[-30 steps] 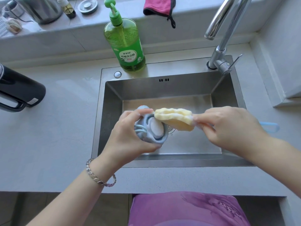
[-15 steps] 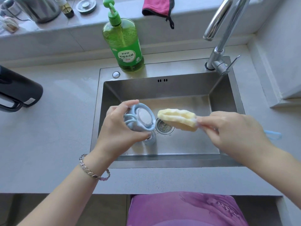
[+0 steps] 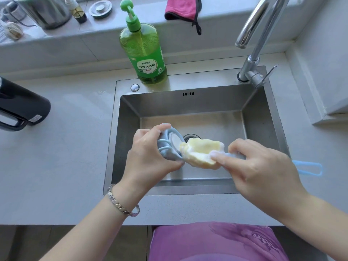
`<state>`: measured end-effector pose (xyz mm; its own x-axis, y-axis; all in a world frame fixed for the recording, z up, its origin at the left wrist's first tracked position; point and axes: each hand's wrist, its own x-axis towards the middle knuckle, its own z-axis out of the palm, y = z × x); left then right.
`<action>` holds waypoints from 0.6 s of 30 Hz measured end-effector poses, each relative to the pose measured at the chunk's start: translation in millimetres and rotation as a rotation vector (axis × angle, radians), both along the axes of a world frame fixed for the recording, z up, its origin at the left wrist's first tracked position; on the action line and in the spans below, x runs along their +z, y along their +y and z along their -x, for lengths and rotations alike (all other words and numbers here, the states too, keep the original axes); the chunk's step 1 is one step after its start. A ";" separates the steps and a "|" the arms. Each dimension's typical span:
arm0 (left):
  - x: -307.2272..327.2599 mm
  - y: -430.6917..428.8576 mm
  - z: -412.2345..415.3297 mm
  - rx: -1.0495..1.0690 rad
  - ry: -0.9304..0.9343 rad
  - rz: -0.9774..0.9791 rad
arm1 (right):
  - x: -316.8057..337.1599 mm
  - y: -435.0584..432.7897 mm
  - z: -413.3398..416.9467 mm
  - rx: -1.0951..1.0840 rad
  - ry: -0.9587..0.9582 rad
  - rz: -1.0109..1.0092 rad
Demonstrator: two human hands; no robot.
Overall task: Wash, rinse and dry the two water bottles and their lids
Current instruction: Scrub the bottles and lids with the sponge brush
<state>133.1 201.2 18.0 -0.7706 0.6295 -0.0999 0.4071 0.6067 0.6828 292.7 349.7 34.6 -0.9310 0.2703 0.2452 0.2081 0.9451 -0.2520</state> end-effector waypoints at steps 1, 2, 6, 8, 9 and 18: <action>0.7 0.4 -1.2 -0.004 0.007 0.001 | 0.5 0.4 -0.9 0.002 0.008 0.001; 1.0 0.6 -1.9 -0.013 0.005 0.001 | 1.6 0.3 -1.2 0.003 0.017 0.004; 4.0 -1.2 -5.0 -0.029 -0.051 -0.027 | 1.8 -1.7 0.7 -0.010 0.042 0.013; 6.8 -2.6 -5.4 -0.016 -0.081 -0.078 | -3.2 2.3 0.7 -0.044 0.038 0.055; 7.9 -3.1 -4.8 -0.020 -0.092 -0.090 | -6.5 5.4 -0.2 -0.058 0.039 0.077; 7.7 -5.1 -3.9 -0.010 -0.145 -0.065 | -19.8 8.9 -2.9 0.012 0.130 0.210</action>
<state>137.0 196.1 25.7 -0.7449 0.6455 -0.1688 0.3067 0.5560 0.7725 295.6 358.5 14.7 -0.8989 0.3168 0.3026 0.1498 0.8713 -0.4672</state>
